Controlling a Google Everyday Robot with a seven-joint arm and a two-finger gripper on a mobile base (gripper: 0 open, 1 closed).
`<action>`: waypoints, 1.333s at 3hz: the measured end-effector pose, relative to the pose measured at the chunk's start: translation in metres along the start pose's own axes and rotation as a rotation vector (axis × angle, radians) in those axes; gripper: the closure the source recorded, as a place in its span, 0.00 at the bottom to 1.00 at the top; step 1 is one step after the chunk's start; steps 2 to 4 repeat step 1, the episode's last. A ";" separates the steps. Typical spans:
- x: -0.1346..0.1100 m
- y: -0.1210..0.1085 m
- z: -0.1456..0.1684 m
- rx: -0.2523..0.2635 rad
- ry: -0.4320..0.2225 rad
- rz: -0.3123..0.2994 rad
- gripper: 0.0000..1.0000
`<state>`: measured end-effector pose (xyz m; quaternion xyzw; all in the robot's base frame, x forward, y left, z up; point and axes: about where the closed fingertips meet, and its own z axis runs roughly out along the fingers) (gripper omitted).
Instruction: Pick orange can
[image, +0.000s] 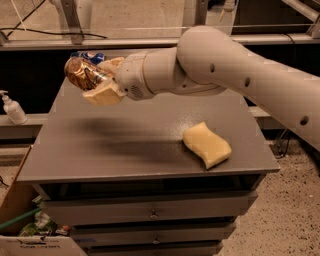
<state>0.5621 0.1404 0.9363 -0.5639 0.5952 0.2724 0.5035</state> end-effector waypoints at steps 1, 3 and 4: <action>0.000 0.000 -0.001 -0.001 0.000 -0.002 1.00; 0.000 0.000 -0.001 -0.001 0.000 -0.002 1.00; 0.000 0.000 -0.001 -0.001 0.000 -0.002 1.00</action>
Offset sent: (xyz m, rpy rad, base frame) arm 0.0000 0.0000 0.0000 0.0000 0.0000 0.0000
